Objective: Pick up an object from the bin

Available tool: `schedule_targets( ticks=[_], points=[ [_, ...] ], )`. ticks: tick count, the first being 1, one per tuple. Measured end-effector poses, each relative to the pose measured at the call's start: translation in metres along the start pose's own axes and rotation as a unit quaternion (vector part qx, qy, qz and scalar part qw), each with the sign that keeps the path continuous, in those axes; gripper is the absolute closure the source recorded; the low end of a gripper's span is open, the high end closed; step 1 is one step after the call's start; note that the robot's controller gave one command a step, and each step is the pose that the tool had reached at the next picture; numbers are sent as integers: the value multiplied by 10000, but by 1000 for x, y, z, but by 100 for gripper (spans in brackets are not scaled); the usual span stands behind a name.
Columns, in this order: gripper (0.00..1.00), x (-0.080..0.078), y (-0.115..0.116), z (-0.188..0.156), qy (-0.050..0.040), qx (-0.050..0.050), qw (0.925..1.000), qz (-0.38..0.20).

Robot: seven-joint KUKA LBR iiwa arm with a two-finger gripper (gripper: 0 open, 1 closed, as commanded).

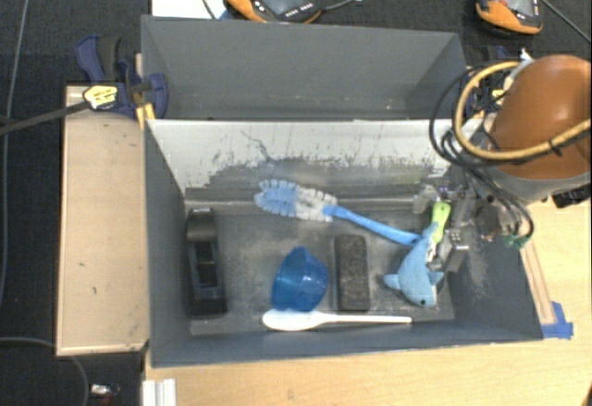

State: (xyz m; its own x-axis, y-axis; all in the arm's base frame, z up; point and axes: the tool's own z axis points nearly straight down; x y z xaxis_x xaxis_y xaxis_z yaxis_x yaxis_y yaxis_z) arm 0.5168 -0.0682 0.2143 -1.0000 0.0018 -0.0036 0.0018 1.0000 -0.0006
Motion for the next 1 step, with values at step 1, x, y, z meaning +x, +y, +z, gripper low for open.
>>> schedule_targets(
  ticks=[1],
  points=[
    [0,-9,-47,111,-22,10,9730,-2308]
  ],
)
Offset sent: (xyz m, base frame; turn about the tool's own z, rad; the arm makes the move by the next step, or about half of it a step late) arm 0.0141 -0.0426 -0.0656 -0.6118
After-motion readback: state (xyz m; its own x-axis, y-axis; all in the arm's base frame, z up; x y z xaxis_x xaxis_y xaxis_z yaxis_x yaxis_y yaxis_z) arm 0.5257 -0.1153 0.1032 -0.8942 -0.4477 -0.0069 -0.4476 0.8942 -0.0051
